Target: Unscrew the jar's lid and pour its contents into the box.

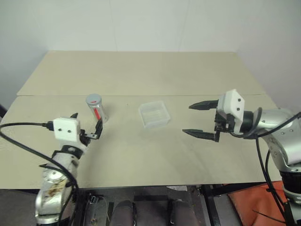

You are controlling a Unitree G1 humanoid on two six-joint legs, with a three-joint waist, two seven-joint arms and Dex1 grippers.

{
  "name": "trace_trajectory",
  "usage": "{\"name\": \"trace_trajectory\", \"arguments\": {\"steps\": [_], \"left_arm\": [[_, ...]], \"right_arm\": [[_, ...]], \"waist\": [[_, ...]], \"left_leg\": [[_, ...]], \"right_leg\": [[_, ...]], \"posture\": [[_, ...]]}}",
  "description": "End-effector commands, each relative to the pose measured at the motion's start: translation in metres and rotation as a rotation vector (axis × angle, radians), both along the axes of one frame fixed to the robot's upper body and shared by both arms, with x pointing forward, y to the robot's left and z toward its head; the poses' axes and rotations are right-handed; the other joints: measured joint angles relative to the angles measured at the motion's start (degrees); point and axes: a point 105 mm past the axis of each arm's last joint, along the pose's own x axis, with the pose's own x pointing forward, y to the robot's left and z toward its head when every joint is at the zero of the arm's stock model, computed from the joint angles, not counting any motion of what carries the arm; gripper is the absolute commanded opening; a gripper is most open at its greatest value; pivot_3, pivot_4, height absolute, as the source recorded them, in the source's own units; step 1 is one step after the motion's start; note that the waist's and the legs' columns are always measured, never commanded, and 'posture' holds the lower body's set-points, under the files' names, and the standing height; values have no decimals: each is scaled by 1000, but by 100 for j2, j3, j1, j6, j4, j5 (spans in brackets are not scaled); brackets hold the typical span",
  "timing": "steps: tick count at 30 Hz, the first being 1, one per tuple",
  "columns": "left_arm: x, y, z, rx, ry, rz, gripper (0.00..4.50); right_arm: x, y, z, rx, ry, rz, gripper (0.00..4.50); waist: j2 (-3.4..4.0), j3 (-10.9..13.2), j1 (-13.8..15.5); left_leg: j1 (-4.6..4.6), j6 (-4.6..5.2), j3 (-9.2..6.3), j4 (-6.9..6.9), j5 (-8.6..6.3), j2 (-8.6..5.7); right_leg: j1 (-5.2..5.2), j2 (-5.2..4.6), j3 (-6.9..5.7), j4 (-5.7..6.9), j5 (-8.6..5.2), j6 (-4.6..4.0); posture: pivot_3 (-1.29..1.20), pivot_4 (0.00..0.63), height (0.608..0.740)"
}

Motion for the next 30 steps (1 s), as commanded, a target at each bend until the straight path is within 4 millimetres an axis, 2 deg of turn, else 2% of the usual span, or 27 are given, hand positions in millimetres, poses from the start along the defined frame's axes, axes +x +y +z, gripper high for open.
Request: {"name": "trace_trajectory", "arguments": {"steps": [1,7,30], "left_arm": [[7,-4,0,19,-18,68,4459],[21,2,-8,-24,-10,159,4459],[63,-5,-6,-76,-65,155,4459]], "right_arm": [[-1,-2,17,-26,-84,21,4500],[-2,-2,20,-35,-95,26,4500],[-6,-3,26,-27,-131,13,4500]], "waist": [[0,0,0],[0,0,-2],[-1,0,0]], "left_leg": [[1,0,0,-1,0,0],[1,2,-1,-1,-1,1],[-1,4,-1,1,-2,1]], "right_leg": [[0,0,0,1,0,0],[0,0,-1,0,0,0],[1,-2,-3,-1,0,1]], "posture": [[0,150,740],[0,150,740],[0,150,740]]}}
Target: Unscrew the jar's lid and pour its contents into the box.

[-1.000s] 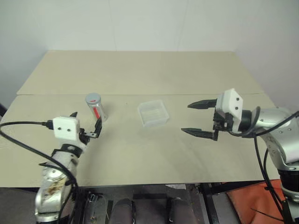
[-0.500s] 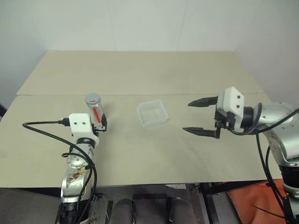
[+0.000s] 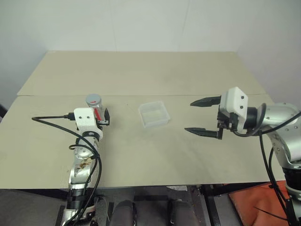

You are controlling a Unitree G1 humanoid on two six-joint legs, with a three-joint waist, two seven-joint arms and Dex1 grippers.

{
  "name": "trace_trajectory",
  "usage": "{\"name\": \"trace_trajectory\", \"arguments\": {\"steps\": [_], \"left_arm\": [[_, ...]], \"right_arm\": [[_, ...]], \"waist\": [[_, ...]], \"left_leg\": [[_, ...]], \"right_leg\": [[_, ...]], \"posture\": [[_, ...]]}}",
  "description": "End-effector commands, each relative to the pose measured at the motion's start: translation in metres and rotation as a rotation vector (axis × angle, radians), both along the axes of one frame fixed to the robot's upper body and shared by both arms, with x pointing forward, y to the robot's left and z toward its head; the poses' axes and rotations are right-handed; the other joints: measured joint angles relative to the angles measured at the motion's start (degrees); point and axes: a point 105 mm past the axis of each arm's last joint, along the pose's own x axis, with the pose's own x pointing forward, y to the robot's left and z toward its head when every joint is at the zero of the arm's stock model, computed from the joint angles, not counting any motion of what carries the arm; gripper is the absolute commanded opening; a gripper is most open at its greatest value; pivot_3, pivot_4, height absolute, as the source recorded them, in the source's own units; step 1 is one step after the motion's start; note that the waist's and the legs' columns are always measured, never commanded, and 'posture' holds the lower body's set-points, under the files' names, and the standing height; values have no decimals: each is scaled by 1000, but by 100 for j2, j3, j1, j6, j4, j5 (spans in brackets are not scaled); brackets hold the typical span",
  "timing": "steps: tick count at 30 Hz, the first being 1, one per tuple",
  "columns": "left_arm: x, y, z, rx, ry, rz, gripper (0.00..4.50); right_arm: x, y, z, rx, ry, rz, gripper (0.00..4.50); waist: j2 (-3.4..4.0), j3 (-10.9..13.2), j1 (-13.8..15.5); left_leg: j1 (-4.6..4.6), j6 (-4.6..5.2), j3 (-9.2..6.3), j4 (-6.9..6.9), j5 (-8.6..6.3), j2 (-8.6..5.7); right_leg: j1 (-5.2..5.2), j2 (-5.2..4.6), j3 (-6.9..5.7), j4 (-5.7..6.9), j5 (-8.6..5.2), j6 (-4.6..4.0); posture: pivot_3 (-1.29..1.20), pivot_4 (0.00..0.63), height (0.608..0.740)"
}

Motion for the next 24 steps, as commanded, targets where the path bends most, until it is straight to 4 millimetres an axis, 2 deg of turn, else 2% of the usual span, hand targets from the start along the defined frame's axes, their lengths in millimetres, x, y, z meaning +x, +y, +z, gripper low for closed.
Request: {"name": "trace_trajectory", "arguments": {"steps": [1,18,24], "left_arm": [[3,-5,13,18,-61,-6,4459],[30,-9,17,-2,-87,28,4459],[33,-10,15,-5,-87,40,4459]], "right_arm": [[-4,-1,17,5,-83,1,4500],[-7,1,17,6,-83,12,4500],[-9,1,17,12,-67,21,4500]], "waist": [[0,0,0],[-1,1,1],[-1,1,0]], "left_leg": [[0,0,0,0,0,0],[-3,-1,-2,0,0,0],[-4,-2,-1,1,1,0]], "right_leg": [[0,0,0,0,0,0],[1,0,-5,-1,0,1],[1,0,-6,0,1,2]], "posture": [[0,150,740],[0,150,740],[0,150,740]]}}
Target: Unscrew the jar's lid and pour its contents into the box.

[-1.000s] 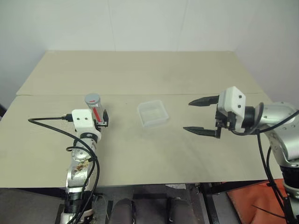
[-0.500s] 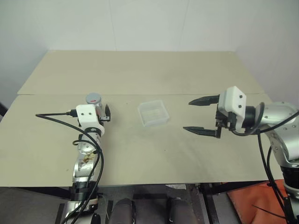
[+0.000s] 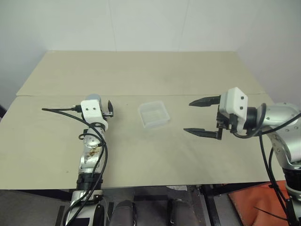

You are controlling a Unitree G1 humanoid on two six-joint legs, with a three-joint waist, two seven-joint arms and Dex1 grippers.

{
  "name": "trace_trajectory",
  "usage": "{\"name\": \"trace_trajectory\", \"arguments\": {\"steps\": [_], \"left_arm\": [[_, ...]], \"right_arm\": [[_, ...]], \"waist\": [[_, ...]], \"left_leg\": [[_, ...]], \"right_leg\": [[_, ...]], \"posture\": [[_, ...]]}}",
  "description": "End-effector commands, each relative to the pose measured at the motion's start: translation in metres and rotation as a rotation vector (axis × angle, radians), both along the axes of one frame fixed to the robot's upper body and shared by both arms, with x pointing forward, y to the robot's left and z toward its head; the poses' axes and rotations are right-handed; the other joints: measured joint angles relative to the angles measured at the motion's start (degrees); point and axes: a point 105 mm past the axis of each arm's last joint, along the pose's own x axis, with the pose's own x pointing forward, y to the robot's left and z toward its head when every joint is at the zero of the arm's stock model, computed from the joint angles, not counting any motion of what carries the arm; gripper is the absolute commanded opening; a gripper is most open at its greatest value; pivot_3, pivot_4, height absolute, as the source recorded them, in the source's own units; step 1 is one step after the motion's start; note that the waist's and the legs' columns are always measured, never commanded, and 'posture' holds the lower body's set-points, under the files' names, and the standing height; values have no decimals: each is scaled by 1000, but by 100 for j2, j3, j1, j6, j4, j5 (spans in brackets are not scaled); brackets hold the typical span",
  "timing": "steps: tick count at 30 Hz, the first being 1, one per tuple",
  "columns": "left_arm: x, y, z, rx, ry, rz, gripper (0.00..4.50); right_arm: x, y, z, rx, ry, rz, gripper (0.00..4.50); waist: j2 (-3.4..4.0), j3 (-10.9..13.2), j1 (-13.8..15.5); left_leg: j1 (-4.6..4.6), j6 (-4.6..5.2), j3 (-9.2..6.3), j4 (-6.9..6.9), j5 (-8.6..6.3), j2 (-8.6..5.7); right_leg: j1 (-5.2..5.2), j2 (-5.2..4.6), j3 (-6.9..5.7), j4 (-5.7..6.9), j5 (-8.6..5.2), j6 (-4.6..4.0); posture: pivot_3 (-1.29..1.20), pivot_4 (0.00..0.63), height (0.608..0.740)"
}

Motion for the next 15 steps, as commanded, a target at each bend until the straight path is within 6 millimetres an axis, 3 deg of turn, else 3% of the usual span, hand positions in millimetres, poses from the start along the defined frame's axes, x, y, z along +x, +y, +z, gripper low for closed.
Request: {"name": "trace_trajectory", "arguments": {"steps": [1,13,15], "left_arm": [[2,-3,15,13,-62,2,4459],[4,-2,16,10,-67,8,4459],[4,-1,16,9,-67,12,4063]], "right_arm": [[-6,-2,14,14,-52,6,4500],[-8,0,13,20,-42,12,4500],[-8,0,13,24,-38,13,4500]], "waist": [[0,0,0],[0,0,0],[0,0,0]], "left_leg": [[0,0,0,0,0,0],[0,0,-1,0,0,0],[0,0,-1,0,0,0]], "right_leg": [[0,0,0,1,0,0],[0,0,-1,0,0,0],[0,0,-1,0,0,0]], "posture": [[0,150,740],[0,150,740],[0,150,740]]}}
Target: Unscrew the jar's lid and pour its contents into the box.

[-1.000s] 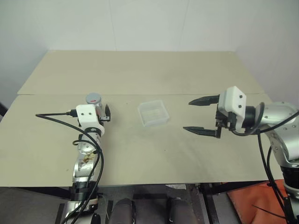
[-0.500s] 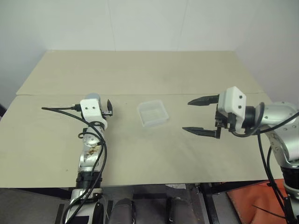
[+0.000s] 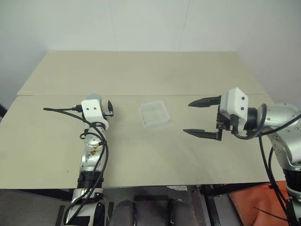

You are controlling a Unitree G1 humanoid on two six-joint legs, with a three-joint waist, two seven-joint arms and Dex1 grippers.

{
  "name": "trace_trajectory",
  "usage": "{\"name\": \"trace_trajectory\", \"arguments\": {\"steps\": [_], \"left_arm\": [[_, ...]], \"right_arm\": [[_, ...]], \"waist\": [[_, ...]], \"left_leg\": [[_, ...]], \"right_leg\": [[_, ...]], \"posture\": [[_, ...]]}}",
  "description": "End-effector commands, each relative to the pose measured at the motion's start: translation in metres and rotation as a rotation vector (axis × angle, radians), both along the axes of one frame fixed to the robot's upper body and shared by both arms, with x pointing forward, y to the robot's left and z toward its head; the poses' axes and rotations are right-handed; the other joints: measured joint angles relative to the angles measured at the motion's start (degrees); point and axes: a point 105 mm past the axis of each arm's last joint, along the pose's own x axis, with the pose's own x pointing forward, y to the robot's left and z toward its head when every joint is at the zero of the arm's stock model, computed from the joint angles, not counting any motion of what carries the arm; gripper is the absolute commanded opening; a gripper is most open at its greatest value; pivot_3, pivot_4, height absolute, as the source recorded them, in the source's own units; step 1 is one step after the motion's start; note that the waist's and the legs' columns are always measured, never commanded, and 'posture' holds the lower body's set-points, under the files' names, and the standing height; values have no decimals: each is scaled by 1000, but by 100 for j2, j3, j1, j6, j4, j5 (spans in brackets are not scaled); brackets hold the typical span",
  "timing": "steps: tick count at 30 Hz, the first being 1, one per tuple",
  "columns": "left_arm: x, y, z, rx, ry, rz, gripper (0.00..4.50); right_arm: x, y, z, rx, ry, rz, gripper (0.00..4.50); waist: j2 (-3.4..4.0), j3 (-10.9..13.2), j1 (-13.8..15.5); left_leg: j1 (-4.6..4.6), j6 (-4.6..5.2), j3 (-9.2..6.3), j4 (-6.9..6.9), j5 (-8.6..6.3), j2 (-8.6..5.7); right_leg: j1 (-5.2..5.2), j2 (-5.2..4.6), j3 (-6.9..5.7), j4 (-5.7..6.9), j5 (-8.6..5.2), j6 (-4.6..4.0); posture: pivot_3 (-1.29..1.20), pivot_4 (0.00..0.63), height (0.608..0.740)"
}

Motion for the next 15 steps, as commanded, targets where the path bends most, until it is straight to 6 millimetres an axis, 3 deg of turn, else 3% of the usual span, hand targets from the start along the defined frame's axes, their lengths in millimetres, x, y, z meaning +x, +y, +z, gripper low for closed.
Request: {"name": "trace_trajectory", "arguments": {"steps": [1,7,15], "left_arm": [[1,-1,15,12,-58,4,3885],[1,2,15,5,-56,16,2003],[-5,3,27,33,-67,-62,2007]], "right_arm": [[-4,-2,13,15,-44,-6,4500],[-4,-2,13,22,-41,-6,4500],[-5,0,14,36,-45,-4,4500]], "waist": [[0,0,0],[0,0,0],[0,0,0]], "left_leg": [[0,0,0,0,0,0],[0,0,0,0,0,0],[0,0,0,0,0,0]], "right_leg": [[0,0,0,0,0,0],[0,0,0,0,0,0],[-1,0,-1,0,0,0]], "posture": [[0,150,740],[0,150,740],[0,150,740]]}}
